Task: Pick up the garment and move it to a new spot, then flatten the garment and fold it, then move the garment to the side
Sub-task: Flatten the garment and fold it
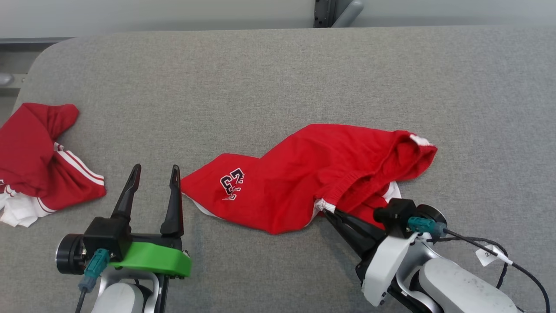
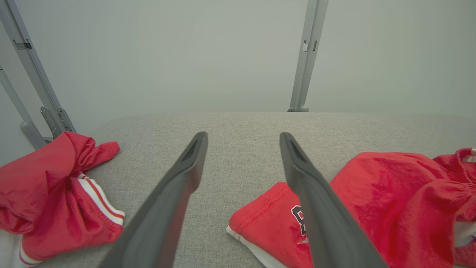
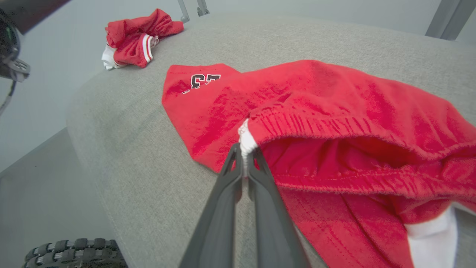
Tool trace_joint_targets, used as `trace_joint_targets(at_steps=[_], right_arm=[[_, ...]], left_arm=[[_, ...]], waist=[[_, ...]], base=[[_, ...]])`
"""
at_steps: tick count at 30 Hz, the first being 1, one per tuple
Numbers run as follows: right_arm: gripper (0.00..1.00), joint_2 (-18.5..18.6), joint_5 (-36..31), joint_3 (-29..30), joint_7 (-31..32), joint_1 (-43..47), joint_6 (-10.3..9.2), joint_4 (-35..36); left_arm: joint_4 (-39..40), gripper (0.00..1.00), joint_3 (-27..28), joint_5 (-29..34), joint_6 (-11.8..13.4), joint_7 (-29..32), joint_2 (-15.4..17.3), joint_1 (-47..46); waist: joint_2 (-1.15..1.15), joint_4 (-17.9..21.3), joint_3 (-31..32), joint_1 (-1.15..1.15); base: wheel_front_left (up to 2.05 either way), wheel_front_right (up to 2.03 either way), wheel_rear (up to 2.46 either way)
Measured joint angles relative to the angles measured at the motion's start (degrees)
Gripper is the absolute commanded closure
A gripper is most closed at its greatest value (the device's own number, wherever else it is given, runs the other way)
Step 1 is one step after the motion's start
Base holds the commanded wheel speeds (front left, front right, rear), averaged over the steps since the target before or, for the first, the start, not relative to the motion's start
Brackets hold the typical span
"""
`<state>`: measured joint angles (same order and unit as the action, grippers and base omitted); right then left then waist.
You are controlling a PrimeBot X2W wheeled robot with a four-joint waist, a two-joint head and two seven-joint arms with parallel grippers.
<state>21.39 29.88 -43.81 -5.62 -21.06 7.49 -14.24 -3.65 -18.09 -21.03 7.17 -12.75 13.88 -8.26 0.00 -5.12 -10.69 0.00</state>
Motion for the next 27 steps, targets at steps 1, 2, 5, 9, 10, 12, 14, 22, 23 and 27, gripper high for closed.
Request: trace_joint_targets(at_steps=[1,2,5,9,10,12,14,22,23,27], right_arm=[[1.00,0.6,2.0,-0.7,1.2,0.0,0.04,2.5],[1.00,1.2,4.0,-0.8,2.4,0.1,0.04,5.4],[1.00,3.6,9.3,-0.4,6.2,0.5,0.01,13.2],[1.00,4.4,15.5,1.9,10.4,1.3,0.00,22.6],[1.00,4.4,16.9,3.1,11.2,1.5,0.00,24.5],[1.00,4.3,18.8,6.3,11.9,1.8,0.01,27.2],[1.00,3.6,21.1,10.6,12.6,2.1,0.00,28.6],[1.00,2.1,20.1,29.0,12.9,2.1,0.00,17.9],[1.00,2.2,18.8,30.0,12.7,2.1,0.00,15.7],[1.00,2.0,17.7,32.4,11.8,2.6,0.00,9.0]], left_arm=[[0.0,0.00,-0.1,0.0,0.1,0.0,0.0,0.0],[-0.1,0.00,0.0,0.0,0.2,0.0,0.1,0.0],[-0.1,0.00,0.0,0.0,0.4,0.0,0.2,0.0],[0.0,0.00,0.0,0.0,0.5,-0.2,0.3,0.0],[0.0,0.00,-0.1,-0.1,0.5,-0.2,0.3,0.0],[0.0,0.00,-0.1,-0.1,0.5,-0.2,0.3,0.0],[0.0,0.00,-0.3,-0.1,0.5,-0.2,0.4,-0.1],[0.0,0.00,-1.5,0.0,0.3,-0.2,0.1,-1.9],[-0.1,0.00,-1.6,0.0,0.3,-0.2,0.0,-2.0],[-0.4,0.00,-2.0,0.0,0.1,-0.3,-0.2,-2.3]], waist=[[0.00,0.3,0.0,0.00],[0.00,0.5,0.1,0.00],[0.00,1.2,0.1,0.00],[0.00,2.0,0.0,0.00],[0.00,2.2,0.0,0.00],[0.00,2.4,-0.1,0.00],[0.00,2.6,-0.3,0.00],[0.00,1.7,-1.7,0.00],[0.00,1.5,-1.9,0.00],[0.00,0.7,-2.6,0.00]], base=[[0.00,0.00,0.00],[0.00,0.00,0.00],[0.00,0.00,0.00],[0.00,0.00,0.00],[0.00,0.00,0.00],[0.00,0.00,0.00],[0.00,0.00,0.00],[0.00,0.00,0.00],[0.00,0.00,0.00],[0.00,0.00,0.00]])
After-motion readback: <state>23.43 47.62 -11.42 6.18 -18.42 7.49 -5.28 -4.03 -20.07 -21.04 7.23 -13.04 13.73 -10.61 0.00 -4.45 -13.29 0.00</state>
